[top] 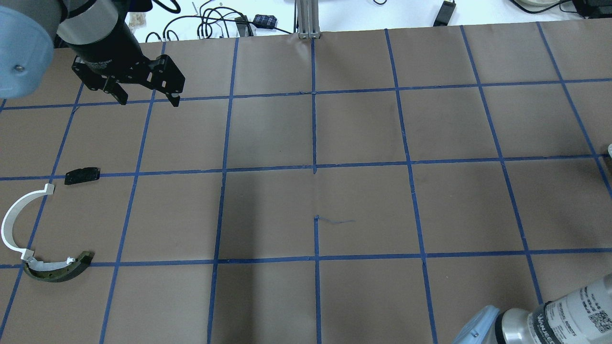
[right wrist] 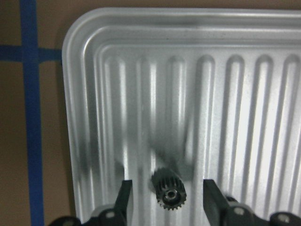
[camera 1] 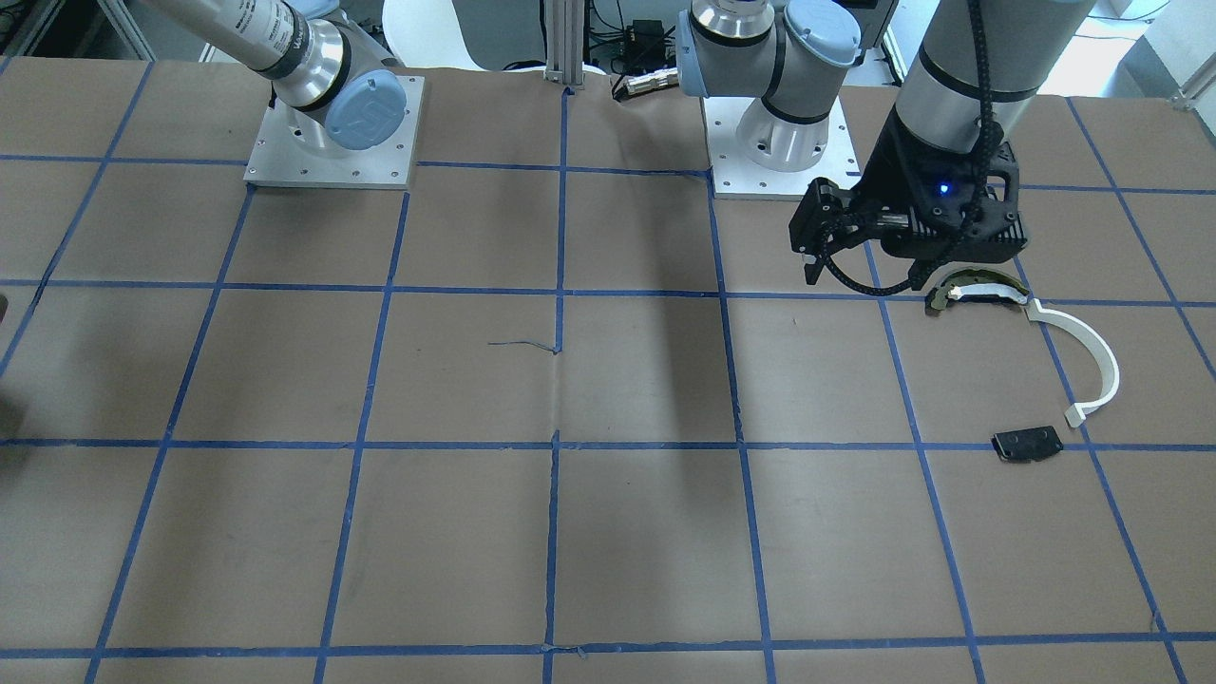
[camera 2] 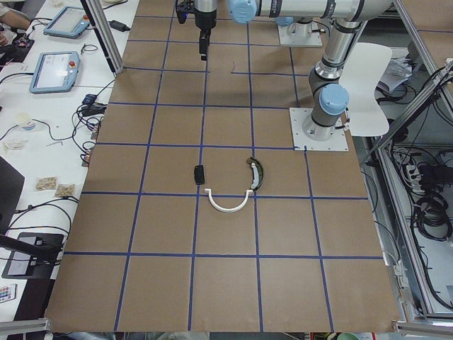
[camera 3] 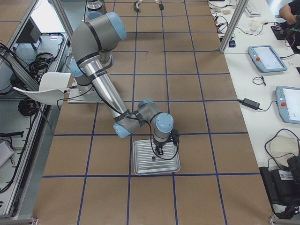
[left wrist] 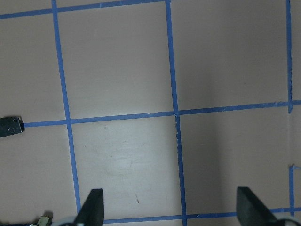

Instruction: Place bearing gear from tray to pile

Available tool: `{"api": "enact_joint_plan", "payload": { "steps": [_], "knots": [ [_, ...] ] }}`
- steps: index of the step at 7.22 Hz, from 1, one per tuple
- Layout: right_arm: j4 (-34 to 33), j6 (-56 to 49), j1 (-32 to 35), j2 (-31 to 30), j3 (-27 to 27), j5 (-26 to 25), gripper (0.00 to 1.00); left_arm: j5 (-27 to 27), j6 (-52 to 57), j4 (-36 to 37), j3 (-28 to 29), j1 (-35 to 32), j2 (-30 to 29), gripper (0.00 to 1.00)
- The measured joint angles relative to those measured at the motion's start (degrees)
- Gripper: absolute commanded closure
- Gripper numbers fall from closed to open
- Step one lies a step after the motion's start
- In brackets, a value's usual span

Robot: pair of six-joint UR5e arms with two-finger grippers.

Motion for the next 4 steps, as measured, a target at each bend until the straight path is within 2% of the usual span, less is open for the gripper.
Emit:
{"api": "enact_joint_plan", "payload": {
  "steps": [1, 2, 3, 4],
  "knots": [
    [0.00, 0.05, 0.00, 0.44, -0.11, -0.06, 0.42, 0.01, 0.00, 0.00, -0.04, 0.00, 0.00, 0.00],
    [-0.02, 0.14, 0.00, 0.63, -0.15, -0.09, 0.65, 0.01, 0.00, 0.00, -0.06, 0.00, 0.00, 0.00],
    [-0.04, 0.29, 0.00, 0.69, -0.20, -0.10, 0.98, 0.01, 0.00, 0.00, -0.07, 0.00, 0.00, 0.00],
    [-0.02, 0.52, 0.00, 0.70, -0.24, -0.10, 1.00, 0.03, 0.00, 0.00, -0.07, 0.00, 0.00, 0.00]
  ]
}}
